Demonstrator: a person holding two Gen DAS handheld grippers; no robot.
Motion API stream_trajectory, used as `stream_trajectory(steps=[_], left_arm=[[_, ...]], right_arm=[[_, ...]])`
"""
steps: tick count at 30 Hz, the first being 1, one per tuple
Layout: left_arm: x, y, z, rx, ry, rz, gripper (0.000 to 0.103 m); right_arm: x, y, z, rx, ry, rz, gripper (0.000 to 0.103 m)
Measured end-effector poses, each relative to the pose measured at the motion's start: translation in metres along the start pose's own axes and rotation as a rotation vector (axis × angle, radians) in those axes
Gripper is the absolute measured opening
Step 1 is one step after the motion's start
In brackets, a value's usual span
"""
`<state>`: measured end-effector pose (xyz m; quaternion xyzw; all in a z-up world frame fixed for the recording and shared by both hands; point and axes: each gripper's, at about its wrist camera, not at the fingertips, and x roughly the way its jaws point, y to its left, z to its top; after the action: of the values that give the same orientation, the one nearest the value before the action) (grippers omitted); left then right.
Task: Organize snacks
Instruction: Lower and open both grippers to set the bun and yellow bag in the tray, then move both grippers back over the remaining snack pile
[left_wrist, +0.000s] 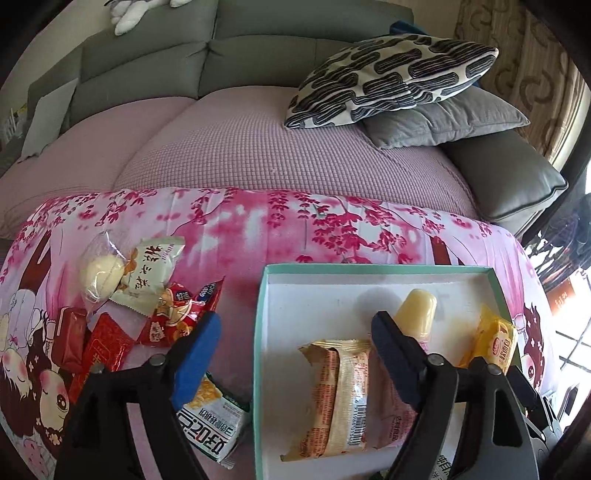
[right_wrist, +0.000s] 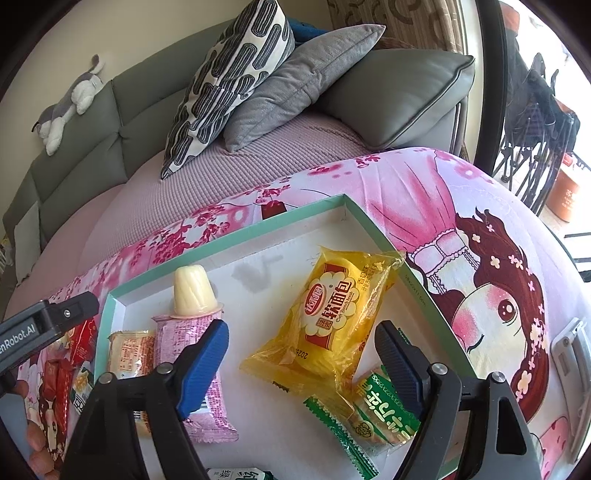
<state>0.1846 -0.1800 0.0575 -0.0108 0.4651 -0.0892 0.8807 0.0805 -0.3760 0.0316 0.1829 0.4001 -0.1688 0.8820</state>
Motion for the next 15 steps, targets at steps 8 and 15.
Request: stream_trajectory(steps=[8,15], left_arm=[[0.007,0.017,-0.006,-0.049,0.005,0.044,0.099],[0.004,0.019,-0.010,-0.058,0.005,0.020,0.099]], right_arm=[[-0.001,0.000,0.000,0.006,-0.010,-0.008,0.103],[-0.003,0.002,0.000,0.003,-0.003,-0.015,0.103]])
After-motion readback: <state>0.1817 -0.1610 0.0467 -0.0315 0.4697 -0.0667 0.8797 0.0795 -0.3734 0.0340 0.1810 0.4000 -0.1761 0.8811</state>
